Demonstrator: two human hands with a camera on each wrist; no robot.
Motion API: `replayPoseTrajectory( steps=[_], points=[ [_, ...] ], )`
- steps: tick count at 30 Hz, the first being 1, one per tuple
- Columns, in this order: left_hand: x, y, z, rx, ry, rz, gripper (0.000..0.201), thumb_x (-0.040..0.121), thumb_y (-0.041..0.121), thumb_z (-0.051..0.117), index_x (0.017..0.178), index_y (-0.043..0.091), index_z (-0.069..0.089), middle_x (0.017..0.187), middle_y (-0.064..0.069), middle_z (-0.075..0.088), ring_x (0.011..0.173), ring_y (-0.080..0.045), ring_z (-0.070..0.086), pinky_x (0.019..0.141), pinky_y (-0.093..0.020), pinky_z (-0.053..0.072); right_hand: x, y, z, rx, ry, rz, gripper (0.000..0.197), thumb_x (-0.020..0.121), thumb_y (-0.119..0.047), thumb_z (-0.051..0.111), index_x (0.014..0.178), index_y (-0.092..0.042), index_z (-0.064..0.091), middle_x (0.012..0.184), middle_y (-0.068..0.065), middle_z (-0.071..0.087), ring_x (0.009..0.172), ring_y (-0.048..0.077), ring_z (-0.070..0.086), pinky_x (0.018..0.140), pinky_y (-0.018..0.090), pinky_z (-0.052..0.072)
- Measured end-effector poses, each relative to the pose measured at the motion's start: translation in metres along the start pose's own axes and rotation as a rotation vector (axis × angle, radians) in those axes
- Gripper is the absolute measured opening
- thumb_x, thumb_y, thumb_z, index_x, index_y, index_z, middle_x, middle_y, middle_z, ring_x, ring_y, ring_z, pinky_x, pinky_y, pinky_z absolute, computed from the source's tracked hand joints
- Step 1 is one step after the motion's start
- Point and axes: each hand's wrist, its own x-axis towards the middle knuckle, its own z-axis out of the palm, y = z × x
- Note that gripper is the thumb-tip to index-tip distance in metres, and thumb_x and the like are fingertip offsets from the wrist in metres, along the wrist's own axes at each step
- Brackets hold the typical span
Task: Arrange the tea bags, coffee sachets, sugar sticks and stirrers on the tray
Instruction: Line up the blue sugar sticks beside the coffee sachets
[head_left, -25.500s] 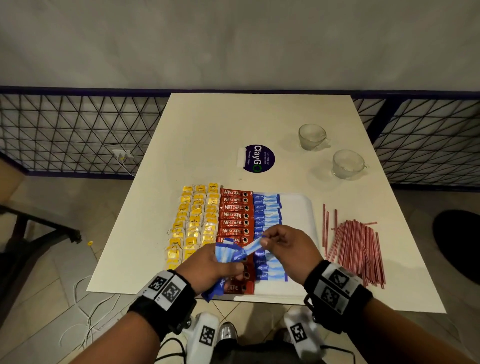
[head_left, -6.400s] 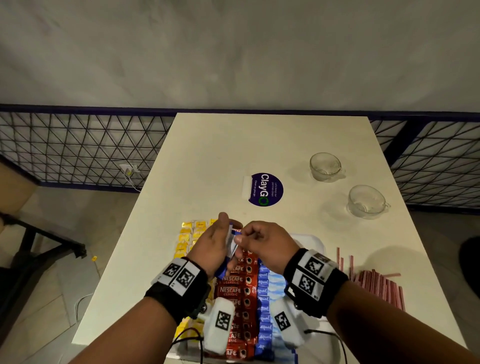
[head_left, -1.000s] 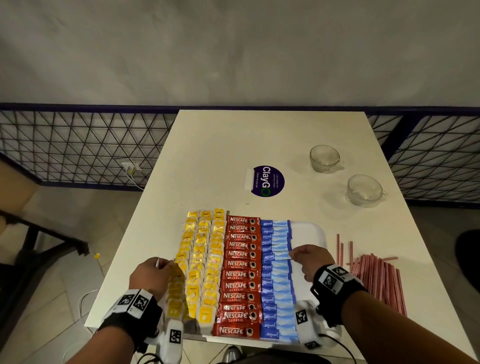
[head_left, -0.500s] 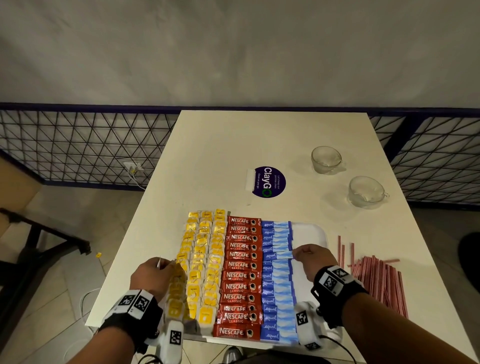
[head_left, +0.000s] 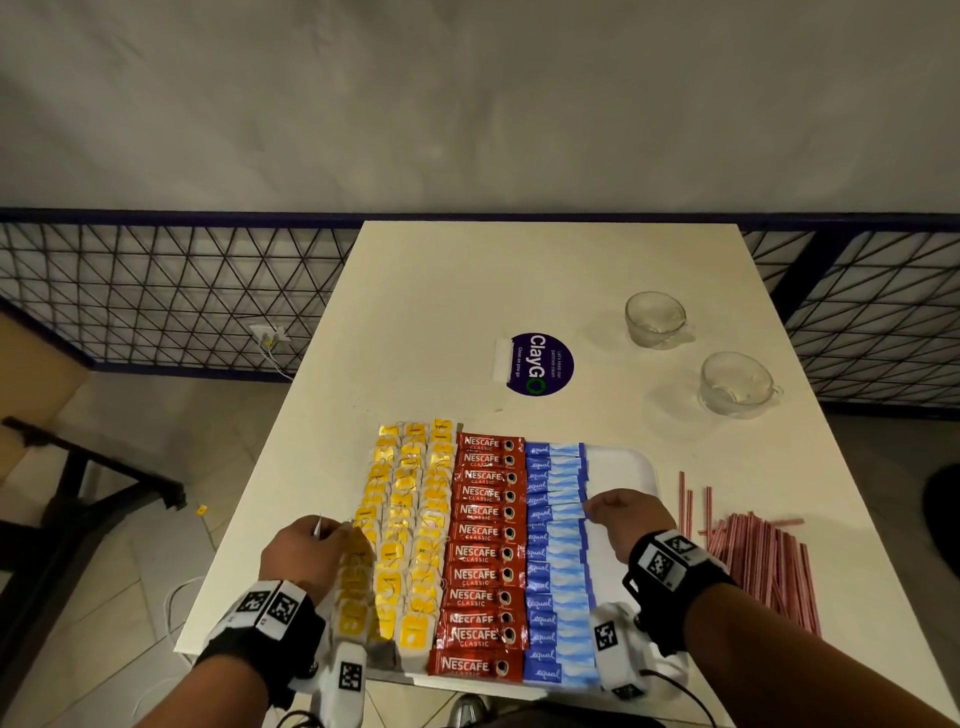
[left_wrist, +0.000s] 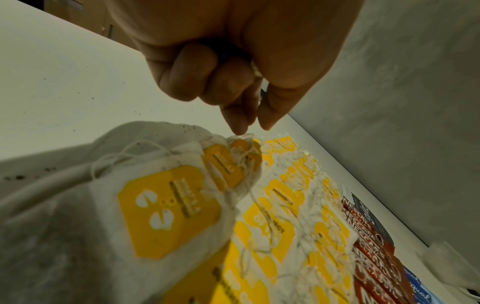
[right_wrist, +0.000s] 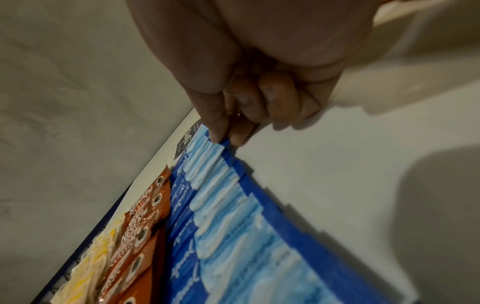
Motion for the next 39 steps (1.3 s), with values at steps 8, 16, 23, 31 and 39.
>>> replayPoseTrajectory(
  steps=[8,16,23,31,39],
  points=[
    [-0.017,0.021,-0.013,-0.093,0.042,0.08,0.015,0.088,0.033,0.066,0.083,0.018,0.067,0.083,-0.006,0.068,0.081,-0.027,0.061,0.073,-0.03,0.043,-0.011,-0.013,-0.013,-0.151,0.092,-0.033,0.029,0.09,-0.048,0.057,0.08,-0.022,0.064,0.081,-0.001,0.065,0.079,0.022,0.06,0.075,0.03,0.046],
    [-0.057,0.117,0.014,0.132,-0.374,0.769,0.045,0.088,0.023,0.049,0.133,0.02,0.051,0.123,0.002,0.054,0.115,-0.016,0.051,0.096,-0.026,0.04,-0.056,-0.075,-0.002,0.066,-0.262,-0.266,0.033,0.091,-0.042,0.058,0.069,-0.02,0.068,0.074,-0.016,0.069,0.051,0.008,0.048,0.054,0.022,0.036],
    [-0.079,0.152,0.026,-0.011,-0.412,0.863,0.037,0.089,0.02,0.057,0.126,0.024,0.057,0.115,0.004,0.058,0.107,-0.013,0.053,0.093,-0.026,0.042,-0.072,-0.083,-0.006,0.171,-0.263,-0.402,0.019,0.093,-0.026,0.061,0.076,-0.022,0.064,0.077,0.008,0.071,0.038,0.002,0.04,0.048,0.021,0.033],
    [-0.064,0.14,0.025,-0.446,-0.376,0.564,0.018,0.088,0.01,0.067,0.076,0.023,0.069,0.061,0.005,0.066,0.059,-0.011,0.057,0.066,-0.029,0.046,-0.072,-0.077,-0.022,0.292,-0.176,-0.453,0.01,0.091,-0.015,0.064,0.082,-0.013,0.066,0.071,-0.002,0.066,0.046,-0.004,0.052,0.058,0.015,0.038],
    [-0.046,0.119,0.019,-0.439,-0.328,0.443,0.008,0.091,0.022,0.064,0.084,0.024,0.067,0.075,-0.003,0.071,0.067,-0.019,0.064,0.069,-0.035,0.049,-0.056,-0.056,-0.023,0.371,-0.147,-0.235,0.02,0.089,-0.01,0.065,0.069,-0.013,0.065,0.067,0.006,0.061,0.039,0.008,0.031,0.04,0.018,0.028]
  ],
)
